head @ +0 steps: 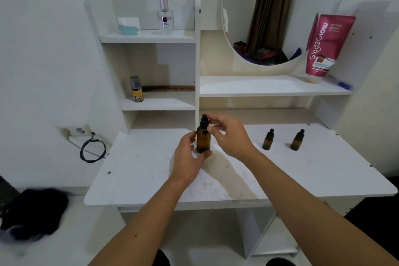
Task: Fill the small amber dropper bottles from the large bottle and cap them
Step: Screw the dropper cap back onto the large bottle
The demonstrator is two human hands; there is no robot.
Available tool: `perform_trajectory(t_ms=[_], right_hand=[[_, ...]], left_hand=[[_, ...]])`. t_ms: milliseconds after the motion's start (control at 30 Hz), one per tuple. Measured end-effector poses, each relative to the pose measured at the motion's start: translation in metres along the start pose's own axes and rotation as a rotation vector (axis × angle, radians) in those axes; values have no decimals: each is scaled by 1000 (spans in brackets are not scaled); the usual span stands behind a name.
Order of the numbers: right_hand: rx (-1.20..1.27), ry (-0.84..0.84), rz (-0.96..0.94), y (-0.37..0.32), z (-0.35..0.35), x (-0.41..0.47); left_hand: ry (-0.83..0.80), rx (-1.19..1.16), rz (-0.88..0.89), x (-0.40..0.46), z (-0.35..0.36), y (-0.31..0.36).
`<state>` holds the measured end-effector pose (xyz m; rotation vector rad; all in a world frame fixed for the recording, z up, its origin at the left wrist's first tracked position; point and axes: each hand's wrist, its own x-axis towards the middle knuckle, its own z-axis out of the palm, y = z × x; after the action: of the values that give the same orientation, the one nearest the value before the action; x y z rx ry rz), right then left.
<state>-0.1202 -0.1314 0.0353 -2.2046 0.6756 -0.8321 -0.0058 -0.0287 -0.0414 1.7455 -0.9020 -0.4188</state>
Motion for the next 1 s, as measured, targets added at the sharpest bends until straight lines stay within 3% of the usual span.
perform_trajectory(t_ms=[367, 567, 733, 867, 1000], right_hand=[[3, 178, 69, 1, 5, 8], [36, 78, 50, -1, 6, 11], [81, 164, 91, 2, 11, 14], [51, 71, 71, 2, 13, 14], [66, 130, 116, 2, 13, 16]], left_hand=[[14, 6, 22, 8, 1, -4], [26, 14, 28, 8, 3, -6], [26, 24, 27, 9, 4, -6], [33, 55, 37, 10, 4, -7], [33, 76, 48, 10, 5, -8]])
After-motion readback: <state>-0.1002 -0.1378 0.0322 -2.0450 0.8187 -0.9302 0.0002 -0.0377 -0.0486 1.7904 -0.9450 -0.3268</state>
